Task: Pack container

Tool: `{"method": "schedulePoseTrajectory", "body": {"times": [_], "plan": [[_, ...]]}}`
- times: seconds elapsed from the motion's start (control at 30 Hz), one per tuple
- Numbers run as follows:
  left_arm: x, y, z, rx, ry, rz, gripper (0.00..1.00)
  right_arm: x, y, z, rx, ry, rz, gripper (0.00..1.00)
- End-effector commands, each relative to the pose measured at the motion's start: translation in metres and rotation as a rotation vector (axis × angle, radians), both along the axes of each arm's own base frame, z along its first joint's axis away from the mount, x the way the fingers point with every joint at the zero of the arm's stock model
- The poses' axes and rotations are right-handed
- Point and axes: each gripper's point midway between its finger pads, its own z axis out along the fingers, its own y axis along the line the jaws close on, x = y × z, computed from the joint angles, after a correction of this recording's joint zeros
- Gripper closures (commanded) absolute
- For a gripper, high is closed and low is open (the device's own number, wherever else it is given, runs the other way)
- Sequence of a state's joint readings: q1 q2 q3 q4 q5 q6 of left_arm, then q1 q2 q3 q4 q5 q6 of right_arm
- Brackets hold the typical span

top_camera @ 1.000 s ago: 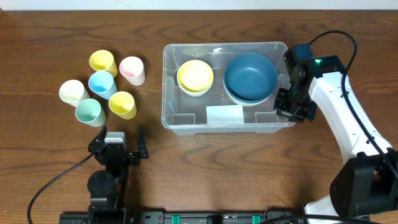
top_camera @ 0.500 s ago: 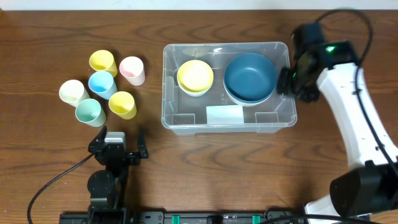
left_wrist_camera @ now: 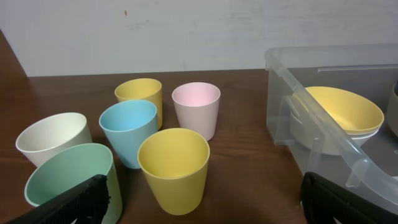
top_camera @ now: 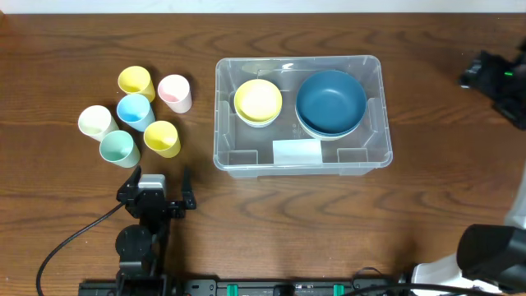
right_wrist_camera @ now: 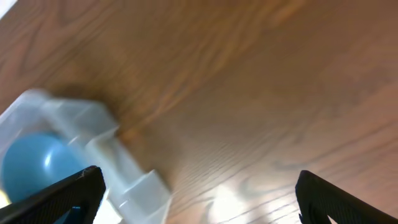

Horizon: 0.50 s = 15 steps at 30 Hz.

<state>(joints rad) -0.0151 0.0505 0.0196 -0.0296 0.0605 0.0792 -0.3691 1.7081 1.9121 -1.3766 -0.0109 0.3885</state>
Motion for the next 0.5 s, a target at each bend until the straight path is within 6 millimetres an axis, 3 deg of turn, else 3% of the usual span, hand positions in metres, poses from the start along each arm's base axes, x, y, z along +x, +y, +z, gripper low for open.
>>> {"method": "schedulePoseTrajectory", "body": {"times": [0.0, 0.47], "plan": [[-0.0014, -0.0004, -0.0164, 0.003, 0.053, -0.003, 0.02, -0.0027, -0.0163, 0.0008, -0.007, -0.004, -0.015, 0.01], [-0.0014, -0.0004, -0.0164, 0.003, 0.053, -0.002, 0.02, -0.0069, -0.0219, -0.0001, -0.003, 0.002, -0.042, 0.01]]}}
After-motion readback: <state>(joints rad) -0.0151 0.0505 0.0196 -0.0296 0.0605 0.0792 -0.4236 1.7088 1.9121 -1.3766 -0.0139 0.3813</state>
